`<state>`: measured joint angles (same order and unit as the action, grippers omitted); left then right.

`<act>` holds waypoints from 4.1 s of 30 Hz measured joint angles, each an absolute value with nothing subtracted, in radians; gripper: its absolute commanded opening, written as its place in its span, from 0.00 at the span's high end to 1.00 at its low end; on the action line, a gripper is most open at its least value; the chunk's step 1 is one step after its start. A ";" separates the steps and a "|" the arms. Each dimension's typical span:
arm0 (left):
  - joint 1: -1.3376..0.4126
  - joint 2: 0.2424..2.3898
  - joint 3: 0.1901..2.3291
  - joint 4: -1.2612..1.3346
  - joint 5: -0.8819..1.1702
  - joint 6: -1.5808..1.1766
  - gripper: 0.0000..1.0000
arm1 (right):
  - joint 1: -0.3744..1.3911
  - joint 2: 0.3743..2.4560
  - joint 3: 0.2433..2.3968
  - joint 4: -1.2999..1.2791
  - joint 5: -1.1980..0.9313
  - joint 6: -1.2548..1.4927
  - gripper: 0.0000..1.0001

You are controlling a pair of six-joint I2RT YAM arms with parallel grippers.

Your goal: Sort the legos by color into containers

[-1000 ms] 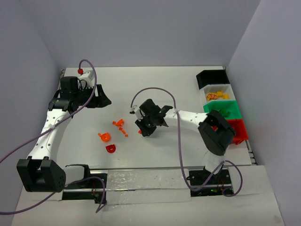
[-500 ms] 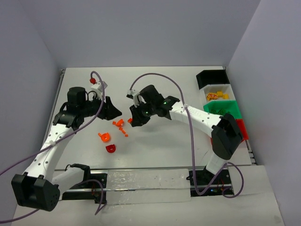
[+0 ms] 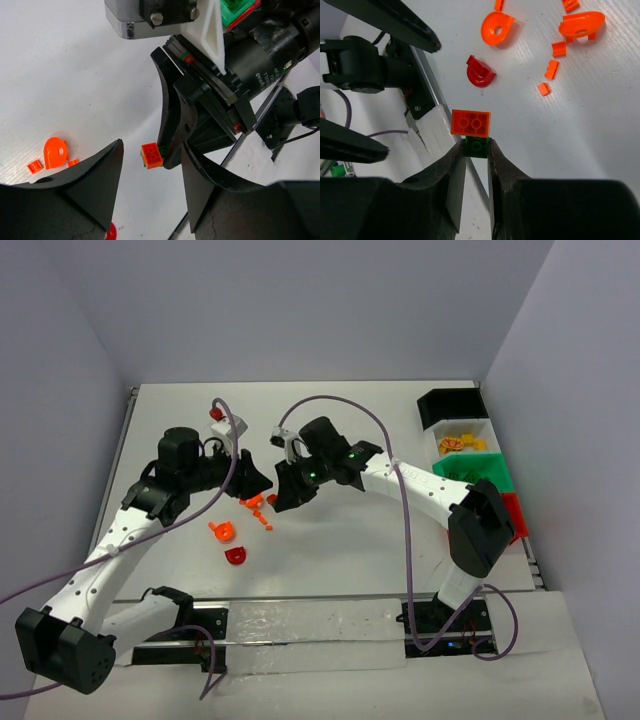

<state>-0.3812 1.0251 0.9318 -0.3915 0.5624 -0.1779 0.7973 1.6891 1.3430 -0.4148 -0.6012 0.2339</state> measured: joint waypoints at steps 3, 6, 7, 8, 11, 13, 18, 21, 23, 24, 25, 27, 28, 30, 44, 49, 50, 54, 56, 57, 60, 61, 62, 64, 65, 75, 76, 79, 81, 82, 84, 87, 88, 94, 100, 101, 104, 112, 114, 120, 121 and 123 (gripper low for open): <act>-0.394 1.039 0.932 -0.392 0.549 -0.173 0.41 | 0.793 1.689 1.343 -0.403 -0.621 0.243 1.00; -0.402 1.052 0.932 -0.392 0.540 -0.170 0.42 | 0.787 1.685 1.343 -0.399 -0.631 0.249 1.00; -0.404 1.056 0.932 -0.392 0.536 -0.169 0.43 | 0.786 1.683 1.343 -0.397 -0.633 0.251 1.00; -0.406 1.059 0.932 -0.392 0.533 -0.167 0.43 | 0.785 1.681 1.343 -0.394 -0.634 0.254 1.00; -0.411 1.067 0.932 -0.393 0.526 -0.161 0.45 | 0.785 1.675 1.343 -0.390 -0.634 0.262 1.00; -0.414 1.070 0.932 -0.393 0.523 -0.156 0.46 | 0.784 1.673 1.343 -0.388 -0.634 0.267 1.00; -0.422 1.074 0.932 -0.397 0.513 -0.146 0.47 | 0.777 1.672 1.343 -0.385 -0.632 0.281 1.00; -0.426 1.079 0.932 -0.401 0.507 -0.141 0.48 | 0.774 1.672 1.343 -0.385 -0.631 0.290 1.00; -0.429 1.082 0.932 -0.401 0.503 -0.138 0.49 | 0.774 1.672 1.343 -0.385 -0.630 0.296 1.00; -0.430 1.083 0.932 -0.402 0.502 -0.136 0.49 | 0.774 1.672 1.343 -0.385 -0.630 0.297 1.00; -0.432 1.083 0.932 -0.402 0.501 -0.135 0.50 | 0.774 1.672 1.343 -0.385 -0.630 0.298 1.00; -0.434 1.084 0.932 -0.403 0.501 -0.133 0.50 | 0.774 1.672 1.343 -0.385 -0.629 0.300 1.00; -0.434 1.084 0.932 -0.403 0.501 -0.131 0.50 | 0.774 1.672 1.344 -0.385 -0.629 0.301 1.00; -0.435 1.085 0.932 -0.403 0.500 -0.127 0.50 | 0.774 1.672 1.347 -0.386 -0.629 0.304 1.00; -0.454 1.104 0.932 -0.403 0.480 -0.117 0.52 | 0.772 1.672 1.369 -0.403 -0.612 0.310 1.00; -0.465 1.108 0.932 -0.402 0.473 -0.111 0.57 | 0.772 1.673 1.373 -0.412 -0.594 0.316 1.00; -0.466 1.109 0.932 -0.402 0.471 -0.109 0.59 | 0.772 1.673 1.375 -0.415 -0.590 0.317 1.00; -0.477 1.110 0.932 -0.400 0.462 -0.092 0.63 | 0.772 1.676 1.389 -0.435 -0.574 0.321 1.00; -0.482 1.110 0.932 -0.399 0.458 -0.090 0.64 | 0.772 1.677 1.394 -0.442 -0.564 0.322 1.00; -0.484 1.110 0.932 -0.398 0.456 -0.089 0.67 | 0.772 1.678 1.398 -0.447 -0.561 0.323 1.00; -0.489 1.110 0.932 -0.398 0.447 -0.081 0.89 | 0.772 1.686 1.410 -0.459 -0.552 0.326 1.00; -0.490 1.111 0.932 -0.398 0.444 -0.079 0.98 | 0.772 1.688 1.412 -0.460 -0.550 0.329 1.00; -0.491 1.112 0.932 -0.398 0.441 -0.077 1.00 | 0.772 1.690 1.414 -0.461 -0.548 0.332 1.00; -0.491 1.114 0.932 -0.398 0.438 -0.076 1.00 | 0.772 1.691 1.414 -0.462 -0.544 0.332 1.00; -0.491 1.116 0.932 -0.398 0.437 -0.078 1.00 | 0.772 1.691 1.414 -0.463 -0.543 0.332 1.00; -0.491 1.165 1.016 -0.439 0.426 -0.128 1.00 | 0.771 1.694 1.415 -0.459 -0.528 0.325 1.00; -0.491 1.168 1.031 -0.438 0.426 -0.132 1.00 | 0.771 1.697 1.415 -0.459 -0.523 0.321 1.00; -0.491 1.169 1.061 -0.431 0.423 -0.142 1.00 | 0.771 1.703 1.415 -0.460 -0.513 0.314 1.00; -0.491 1.169 1.065 -0.427 0.417 -0.146 1.00 | 0.771 1.704 1.414 -0.460 -0.509 0.310 1.00; -0.491 1.169 1.065 -0.428 0.413 -0.146 1.00 | 0.771 1.704 1.414 -0.460 -0.509 0.309 1.00; -0.491 1.169 1.065 -0.430 0.404 -0.146 1.00 | 0.772 1.704 1.414 -0.460 -0.508 0.305 1.00; -0.491 1.169 1.065 -0.430 0.394 -0.145 1.00 | 0.771 1.704 1.414 -0.460 -0.502 0.300 1.00; -0.491 1.169 1.065 -0.430 0.390 -0.143 1.00 | 0.768 1.704 1.414 -0.460 -0.501 0.298 1.00; -0.486 1.148 1.031 -0.433 0.356 -0.122 1.00 | 0.698 1.703 1.413 -0.467 -0.502 0.267 1.00; -0.447 1.125 1.006 -0.437 0.316 -0.090 1.00 | 0.493 1.641 1.340 -0.545 -0.510 0.132 1.00; -0.440 1.124 1.005 -0.437 0.312 -0.086 1.00 | 0.449 1.624 1.319 -0.563 -0.509 0.104 1.00; -0.425 1.131 1.007 -0.445 0.315 -0.068 1.00 | 0.286 1.560 1.270 -0.655 -0.494 -0.014 1.00; -0.415 1.278 1.114 -0.506 0.398 0.004 1.00 | -0.166 1.509 1.289 -0.888 -0.368 -0.333 1.00; -0.414 1.294 1.133 -0.507 0.418 0.011 1.00 | -0.247 1.543 1.322 -0.936 -0.327 -0.387 1.00; -0.411 1.306 1.152 -0.510 0.453 0.016 1.00 | -0.366 1.696 1.443 -0.995 -0.246 -0.476 0.98; -0.411 1.306 1.152 -0.512 0.454 0.016 1.00 | -0.369 1.715 1.453 -0.999 -0.238 -0.482 0.95; -0.410 1.306 1.152 -0.515 0.454 0.016 1.00 | -0.370 1.752 1.478 -1.015 -0.226 -0.491 0.89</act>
<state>-0.4103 1.3060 1.1519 -0.5149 0.4541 0.0162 -0.3702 1.7520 1.4783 -1.0150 -0.2255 -0.4915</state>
